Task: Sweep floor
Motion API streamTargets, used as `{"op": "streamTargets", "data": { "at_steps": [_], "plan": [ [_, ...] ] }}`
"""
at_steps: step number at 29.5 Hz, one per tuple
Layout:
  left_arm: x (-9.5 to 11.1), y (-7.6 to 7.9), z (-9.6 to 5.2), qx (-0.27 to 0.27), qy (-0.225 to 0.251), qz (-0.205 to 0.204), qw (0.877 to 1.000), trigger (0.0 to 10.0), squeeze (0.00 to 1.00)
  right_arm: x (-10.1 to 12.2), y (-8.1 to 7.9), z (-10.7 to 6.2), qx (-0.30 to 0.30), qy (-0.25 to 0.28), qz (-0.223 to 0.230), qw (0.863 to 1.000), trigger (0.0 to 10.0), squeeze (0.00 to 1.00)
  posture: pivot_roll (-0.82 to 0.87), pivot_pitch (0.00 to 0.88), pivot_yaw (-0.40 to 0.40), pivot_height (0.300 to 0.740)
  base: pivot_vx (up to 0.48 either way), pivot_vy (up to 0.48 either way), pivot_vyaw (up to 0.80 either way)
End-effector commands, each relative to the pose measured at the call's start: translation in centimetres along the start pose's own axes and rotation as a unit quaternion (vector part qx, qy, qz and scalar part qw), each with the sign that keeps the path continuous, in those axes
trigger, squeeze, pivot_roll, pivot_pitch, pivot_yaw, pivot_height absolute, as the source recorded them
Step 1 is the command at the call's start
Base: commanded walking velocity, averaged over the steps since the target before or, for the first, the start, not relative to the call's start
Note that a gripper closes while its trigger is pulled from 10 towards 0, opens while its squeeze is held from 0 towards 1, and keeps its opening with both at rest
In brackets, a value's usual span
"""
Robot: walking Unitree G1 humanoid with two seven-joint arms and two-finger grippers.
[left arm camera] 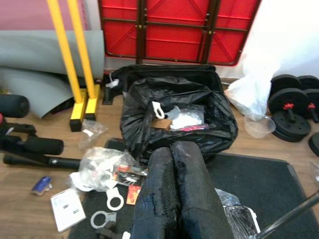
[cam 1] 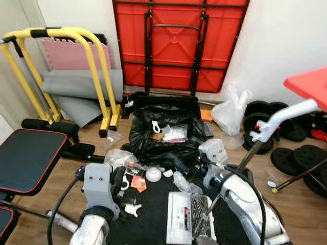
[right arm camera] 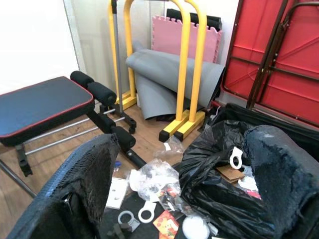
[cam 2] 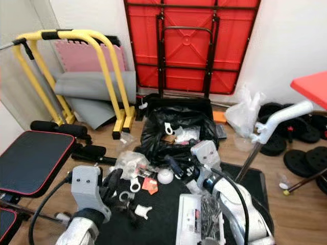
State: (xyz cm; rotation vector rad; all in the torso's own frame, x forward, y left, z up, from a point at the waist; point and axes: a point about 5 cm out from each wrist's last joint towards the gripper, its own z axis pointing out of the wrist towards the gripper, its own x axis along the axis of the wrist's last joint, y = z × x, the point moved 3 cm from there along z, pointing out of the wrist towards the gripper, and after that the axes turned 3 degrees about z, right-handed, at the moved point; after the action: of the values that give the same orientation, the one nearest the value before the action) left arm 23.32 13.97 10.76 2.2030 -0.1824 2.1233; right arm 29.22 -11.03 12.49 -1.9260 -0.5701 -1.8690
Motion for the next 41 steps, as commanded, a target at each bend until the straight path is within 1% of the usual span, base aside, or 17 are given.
{"op": "streamTargets", "data": {
  "at_steps": [1, 5, 6, 15, 27, 30, 31, 33, 34, 36, 37, 38, 41],
  "plan": [
    [-0.3, -0.8, 0.1, 0.051, -0.003, -0.002, 0.999, 10.0, 0.00, -0.3, 0.4, 0.1, -0.004, -0.006, 0.006, 1.000, 10.0, 0.00, -0.08, 0.000, -0.035, 0.721, 0.000, 0.000, 0.00],
    [-0.2, -0.7, 0.5, 0.047, -0.003, 0.010, 0.999, 10.0, 0.00, -0.3, 0.4, 0.4, -0.001, -0.006, 0.006, 1.000, 10.0, 0.00, -0.08, 0.000, -0.039, 0.736, 0.000, 0.000, 0.00],
    [-0.2, -0.7, 0.6, 0.046, -0.003, 0.018, 0.999, 10.0, 0.00, -0.3, 0.3, 0.5, 0.001, -0.007, 0.005, 1.000, 10.0, 0.00, -0.08, 0.000, -0.038, 0.740, 0.000, 0.000, 0.00],
    [-0.4, -0.9, 0.8, 0.048, -0.008, 0.040, 0.998, 10.0, 0.00, -0.3, 0.3, 0.8, 0.002, -0.009, 0.003, 1.000, 10.0, 0.00, -0.08, 0.000, -0.031, 0.740, 0.000, 0.000, 0.00],
    [-0.4, -1.2, 0.8, 0.055, -0.010, 0.040, 0.998, 10.0, 0.00, -0.3, 0.4, 0.9, -0.001, -0.008, 0.006, 1.000, 10.0, 0.00, -0.08, 0.000, -0.034, 0.740, 0.000, 0.000, 0.00],
    [-0.5, -3.0, 0.5, 0.109, -0.010, 0.015, 0.994, 10.0, 0.00, -0.1, 1.8, 0.3, -0.048, -0.002, 0.011, 0.999, 10.0, 0.00, -0.07, 0.000, -0.030, 0.740, 0.000, 0.000, 0.00],
    [-0.5, -3.0, 0.5, 0.109, -0.010, 0.015, 0.994, 10.0, 0.00, -0.1, 1.8, 0.3, -0.048, -0.002, 0.011, 0.999, 10.0, 0.00, -0.07, 0.000, -0.030, 0.740, 0.000, 0.000, 0.00],
    [-0.6, -4.1, 0.3, 0.142, -0.012, 0.000, 0.990, 10.0, 0.00, -0.9, 3.3, -0.6, -0.097, -0.028, -0.006, 0.995, 10.0, 0.00, -0.07, 0.000, -0.029, 0.740, 0.000, 0.000, 0.00],
    [-0.6, -4.1, 0.3, 0.142, -0.012, 0.000, 0.990, 10.0, 0.00, -0.9, 3.3, -0.6, -0.097, -0.028, -0.006, 0.995, 10.0, 0.00, -0.07, 0.000, -0.029, 0.740, 0.000, 0.000, 0.00],
    [-0.9, -4.5, 0.0, 0.153, -0.019, -0.011, 0.988, 10.0, 0.00, -1.6, 3.9, -1.9, -0.115, -0.045, -0.013, 0.992, 10.0, 0.00, -0.07, 0.000, -0.024, 0.740, 0.000, 0.000, 0.00],
    [-0.9, -4.5, 0.0, 0.153, -0.019, -0.011, 0.988, 10.0, 0.00, -1.6, 3.9, -1.9, -0.115, -0.045, -0.013, 0.992, 10.0, 0.00, -0.07, 0.000, -0.024, 0.740, 0.000, 0.000, 0.00],
    [-1.4, -4.6, -0.6, 0.151, -0.028, -0.009, 0.988, 10.0, 0.00, -2.2, 3.9, -2.9, -0.125, -0.048, -0.008, 0.991, 10.0, 0.00, -0.07, 0.000, -0.018, 0.740, 0.000, 0.000, 0.00],
    [-1.6, -4.7, -0.9, 0.151, -0.032, -0.007, 0.988, 10.0, 0.00, -2.3, 3.8, -3.1, -0.128, -0.049, -0.007, 0.991, 10.0, 0.00, -0.07, 0.000, -0.018, 0.740, 0.000, 0.000, 0.00]
  ]
}}
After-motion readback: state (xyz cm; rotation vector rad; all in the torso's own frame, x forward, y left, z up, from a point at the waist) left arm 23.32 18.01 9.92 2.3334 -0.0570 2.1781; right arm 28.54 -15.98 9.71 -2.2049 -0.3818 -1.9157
